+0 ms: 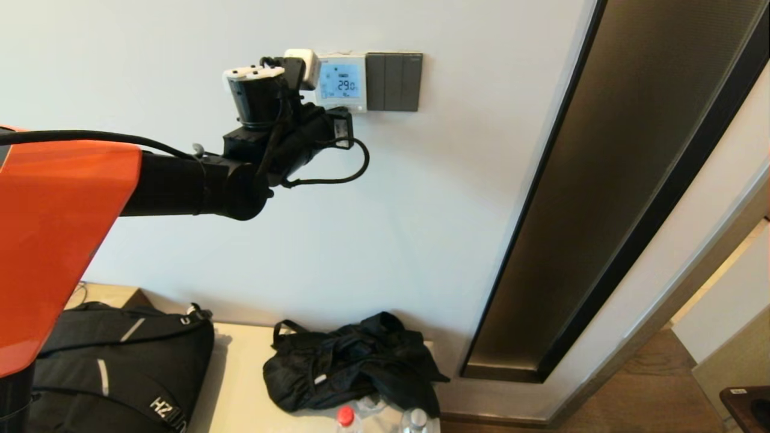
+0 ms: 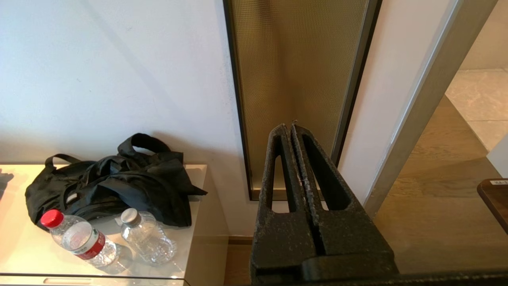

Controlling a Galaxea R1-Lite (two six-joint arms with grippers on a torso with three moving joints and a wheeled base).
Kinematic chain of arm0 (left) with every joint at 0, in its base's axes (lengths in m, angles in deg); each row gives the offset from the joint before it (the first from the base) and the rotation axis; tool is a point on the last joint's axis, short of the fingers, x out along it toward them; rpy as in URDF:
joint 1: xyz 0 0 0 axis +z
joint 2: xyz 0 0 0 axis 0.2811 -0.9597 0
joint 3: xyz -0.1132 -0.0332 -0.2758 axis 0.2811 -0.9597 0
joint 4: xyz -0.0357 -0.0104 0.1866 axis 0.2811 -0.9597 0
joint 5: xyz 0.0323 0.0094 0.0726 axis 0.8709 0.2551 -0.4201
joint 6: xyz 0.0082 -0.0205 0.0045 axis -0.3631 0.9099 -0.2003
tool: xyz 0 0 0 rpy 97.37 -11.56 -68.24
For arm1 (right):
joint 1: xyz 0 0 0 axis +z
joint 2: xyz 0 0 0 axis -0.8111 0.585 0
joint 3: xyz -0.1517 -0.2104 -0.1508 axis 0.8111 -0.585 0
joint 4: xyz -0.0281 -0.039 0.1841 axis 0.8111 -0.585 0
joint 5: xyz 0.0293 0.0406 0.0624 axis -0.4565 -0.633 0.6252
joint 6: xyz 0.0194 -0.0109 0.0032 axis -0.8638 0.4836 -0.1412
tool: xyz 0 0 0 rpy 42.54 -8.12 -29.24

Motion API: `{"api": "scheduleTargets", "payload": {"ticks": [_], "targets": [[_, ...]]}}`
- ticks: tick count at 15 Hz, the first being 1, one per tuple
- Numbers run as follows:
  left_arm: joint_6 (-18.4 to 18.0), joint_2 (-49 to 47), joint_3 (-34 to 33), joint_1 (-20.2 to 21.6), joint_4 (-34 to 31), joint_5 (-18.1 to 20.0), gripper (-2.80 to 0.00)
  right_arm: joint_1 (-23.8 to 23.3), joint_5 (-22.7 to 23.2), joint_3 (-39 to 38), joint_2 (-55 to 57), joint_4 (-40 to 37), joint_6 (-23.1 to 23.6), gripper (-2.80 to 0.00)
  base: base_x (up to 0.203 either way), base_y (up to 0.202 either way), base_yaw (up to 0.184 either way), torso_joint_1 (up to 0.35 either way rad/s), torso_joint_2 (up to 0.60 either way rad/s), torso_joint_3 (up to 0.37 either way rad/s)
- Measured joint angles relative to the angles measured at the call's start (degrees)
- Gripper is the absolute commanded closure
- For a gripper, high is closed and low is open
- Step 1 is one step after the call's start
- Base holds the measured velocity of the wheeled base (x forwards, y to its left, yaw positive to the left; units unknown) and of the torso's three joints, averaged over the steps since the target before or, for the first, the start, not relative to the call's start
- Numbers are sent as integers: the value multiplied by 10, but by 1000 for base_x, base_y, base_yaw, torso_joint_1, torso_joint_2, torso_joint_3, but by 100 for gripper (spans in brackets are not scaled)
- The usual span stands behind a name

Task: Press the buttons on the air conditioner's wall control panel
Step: Press the temperature increase button

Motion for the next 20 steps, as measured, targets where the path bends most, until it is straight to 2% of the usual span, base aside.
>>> {"api": "scheduleTargets", "payload": {"ticks": [20], "targets": [[-1,-1,-2,1,-2,-1,0,0,0,0,0,0,0,0,0,0,0,0,0,0]]}}
